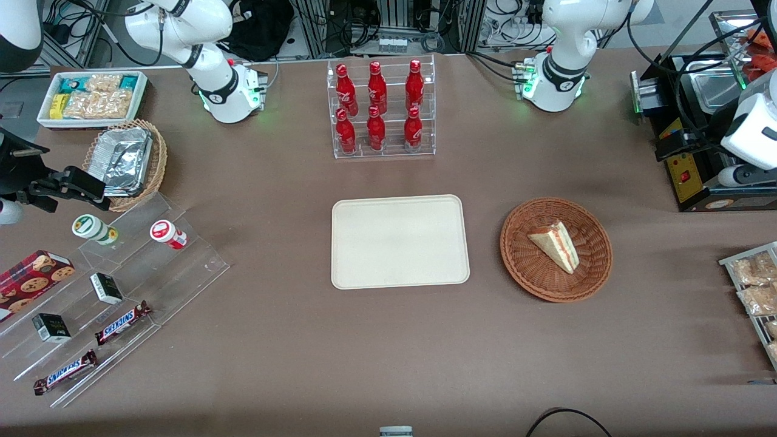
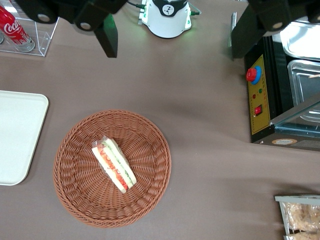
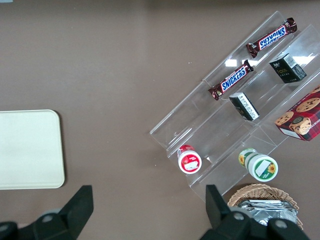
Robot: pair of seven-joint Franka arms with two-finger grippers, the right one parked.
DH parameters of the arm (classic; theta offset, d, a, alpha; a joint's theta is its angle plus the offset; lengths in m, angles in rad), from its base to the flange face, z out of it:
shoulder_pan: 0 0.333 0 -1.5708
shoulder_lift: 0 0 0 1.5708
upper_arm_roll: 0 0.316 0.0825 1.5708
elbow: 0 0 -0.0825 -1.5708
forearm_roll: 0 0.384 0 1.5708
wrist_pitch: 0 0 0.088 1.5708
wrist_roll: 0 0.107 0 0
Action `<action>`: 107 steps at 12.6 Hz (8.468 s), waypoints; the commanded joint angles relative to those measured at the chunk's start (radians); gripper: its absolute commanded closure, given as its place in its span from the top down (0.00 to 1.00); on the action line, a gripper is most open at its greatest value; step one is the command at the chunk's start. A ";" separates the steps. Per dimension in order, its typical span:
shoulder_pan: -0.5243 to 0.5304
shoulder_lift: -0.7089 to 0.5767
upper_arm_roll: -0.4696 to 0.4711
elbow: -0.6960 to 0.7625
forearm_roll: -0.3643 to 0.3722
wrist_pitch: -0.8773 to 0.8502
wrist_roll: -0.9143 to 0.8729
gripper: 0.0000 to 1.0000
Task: Place sandwich from basket to tray
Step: 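Move the left gripper over the wicker basket above the sandwich, then lower the open left gripper and grasp the wrapped sandwich upright, then lift the sandwich and carry it over the cream tray, then lower the sandwich onto the tray and open the left gripper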
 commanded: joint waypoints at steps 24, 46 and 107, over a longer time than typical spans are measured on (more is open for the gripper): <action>-0.075 0.419 -0.023 0.028 -0.090 0.110 -0.025 1.00; -0.157 0.189 -0.023 -0.624 -0.090 0.996 -0.671 1.00; -0.679 0.622 -0.106 0.118 -0.147 0.720 -0.739 1.00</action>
